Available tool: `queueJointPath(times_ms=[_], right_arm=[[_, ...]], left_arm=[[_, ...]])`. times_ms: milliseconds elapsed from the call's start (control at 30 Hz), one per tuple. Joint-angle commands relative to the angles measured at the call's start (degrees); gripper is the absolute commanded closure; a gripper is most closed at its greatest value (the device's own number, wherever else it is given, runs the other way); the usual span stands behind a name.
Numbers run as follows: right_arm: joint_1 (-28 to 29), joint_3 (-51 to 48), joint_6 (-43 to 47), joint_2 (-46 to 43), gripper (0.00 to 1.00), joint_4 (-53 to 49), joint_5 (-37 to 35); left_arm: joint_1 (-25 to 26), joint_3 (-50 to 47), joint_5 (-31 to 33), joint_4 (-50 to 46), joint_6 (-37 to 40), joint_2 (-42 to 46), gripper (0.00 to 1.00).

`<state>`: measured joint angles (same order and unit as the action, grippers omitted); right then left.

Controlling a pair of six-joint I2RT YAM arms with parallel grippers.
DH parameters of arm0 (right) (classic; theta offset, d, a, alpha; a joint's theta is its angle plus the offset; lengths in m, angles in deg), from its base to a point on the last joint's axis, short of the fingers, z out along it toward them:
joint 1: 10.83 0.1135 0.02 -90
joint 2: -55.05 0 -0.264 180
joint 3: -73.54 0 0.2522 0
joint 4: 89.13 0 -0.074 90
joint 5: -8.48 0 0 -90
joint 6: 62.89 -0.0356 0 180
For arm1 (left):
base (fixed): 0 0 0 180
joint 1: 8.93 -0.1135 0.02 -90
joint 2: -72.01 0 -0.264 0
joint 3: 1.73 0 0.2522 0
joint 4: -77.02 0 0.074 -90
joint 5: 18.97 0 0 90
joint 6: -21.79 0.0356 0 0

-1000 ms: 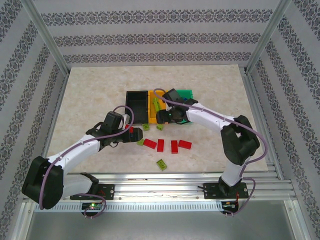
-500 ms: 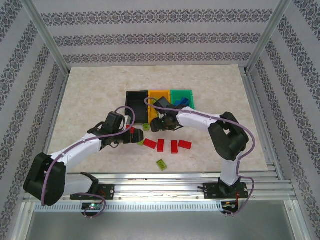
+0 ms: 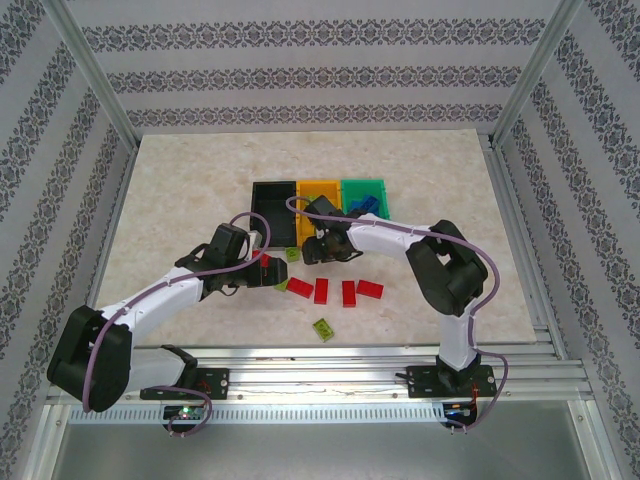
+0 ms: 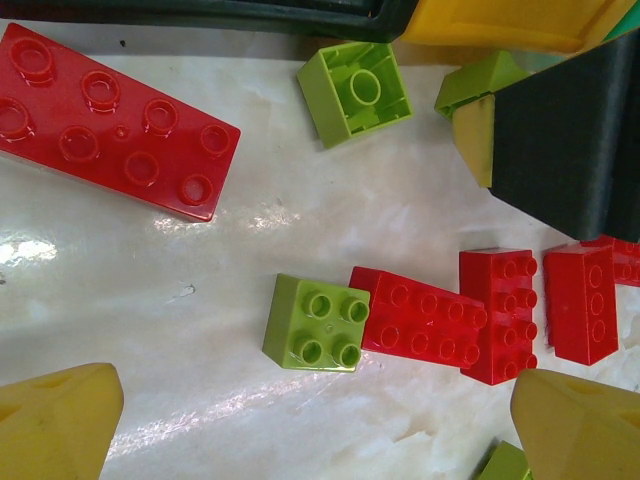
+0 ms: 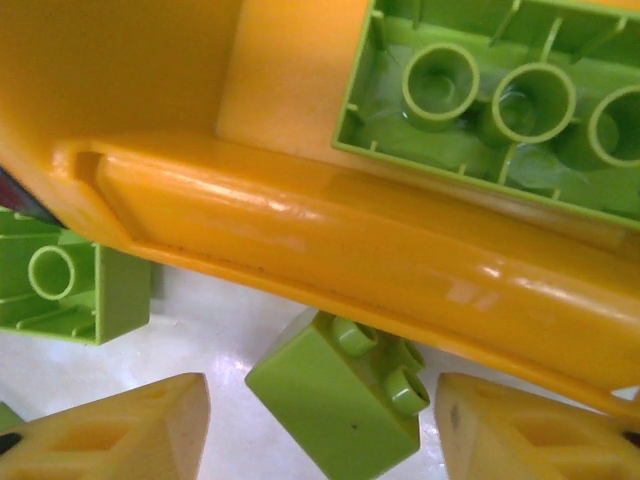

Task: Sort the legos into containers by color
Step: Pick up the lego from the center of the table.

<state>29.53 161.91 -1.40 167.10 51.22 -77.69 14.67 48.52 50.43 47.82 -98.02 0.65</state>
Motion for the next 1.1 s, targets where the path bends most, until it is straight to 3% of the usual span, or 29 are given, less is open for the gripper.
queueJointPath(times_ms=[0, 333, 800, 1067], right_arm=[[0.1, 1.1, -0.4, 0.4, 0.53, 0.5, -0.3], [0.2, -1.1, -0.3, -2.7, 0.67, 1.0, 1.5], [1.6, -5.0, -1.3, -10.5, 0.67, 1.7, 0.8], [-0.5, -4.6, -1.4, -14.2, 0.67, 2.5, 2.3]], left_arm=[[-0.6, -0.5, -0.7, 1.2, -0.2, 0.2, 0.00], [-0.5, -0.7, -1.5, 3.7, -1.0, -1.3, 0.00], [-0.4, 2.2, -4.5, 6.5, -0.9, -6.7, 0.00], [-0.4, 1.4, -4.8, 7.2, -2.0, -6.5, 0.00]])
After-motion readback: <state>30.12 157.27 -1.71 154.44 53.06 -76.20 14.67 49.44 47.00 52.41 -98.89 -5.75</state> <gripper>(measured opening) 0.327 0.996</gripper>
